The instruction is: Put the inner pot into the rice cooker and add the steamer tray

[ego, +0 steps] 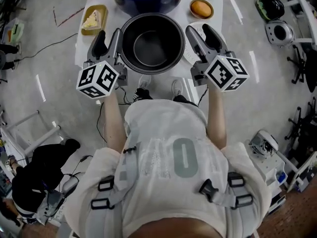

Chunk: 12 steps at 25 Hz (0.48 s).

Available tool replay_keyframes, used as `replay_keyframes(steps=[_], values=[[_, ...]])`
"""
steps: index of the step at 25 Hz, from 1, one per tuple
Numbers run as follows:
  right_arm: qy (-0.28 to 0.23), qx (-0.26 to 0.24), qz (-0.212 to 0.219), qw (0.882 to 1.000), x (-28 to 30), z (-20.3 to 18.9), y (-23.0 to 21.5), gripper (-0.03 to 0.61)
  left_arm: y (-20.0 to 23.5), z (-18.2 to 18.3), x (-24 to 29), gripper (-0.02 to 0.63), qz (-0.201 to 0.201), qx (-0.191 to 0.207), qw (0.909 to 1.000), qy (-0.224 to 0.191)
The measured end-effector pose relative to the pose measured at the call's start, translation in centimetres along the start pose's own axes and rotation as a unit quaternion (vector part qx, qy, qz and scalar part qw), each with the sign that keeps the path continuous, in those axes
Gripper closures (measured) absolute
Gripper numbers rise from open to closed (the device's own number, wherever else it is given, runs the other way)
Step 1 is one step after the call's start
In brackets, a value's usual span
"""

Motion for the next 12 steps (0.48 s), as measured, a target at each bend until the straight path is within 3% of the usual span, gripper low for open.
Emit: replay_keyframes(steps=[8, 12], values=[[0.065, 0.044, 0.017, 0.997, 0.4, -5.4, -0.8, 0.296, 1.6, -5.8, -2.1, 0.357, 0.01, -0.09, 0.9945, 0.053], [0.084, 0.057, 0.027, 0.994, 0.8, -7.3, -0.7, 0.299, 1.8, -7.8, -2.5, 0.356, -0.013, -0.142, 0.9876, 0.067]])
Point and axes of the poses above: the fingertips, and each gripper's own axes: x forward along the fingers, y to its left, z out of its top, the point moved 5 cm from there along -x, backward along the fingers, and after that the axes turned 4 degrees about y, right-handed, at the moved point
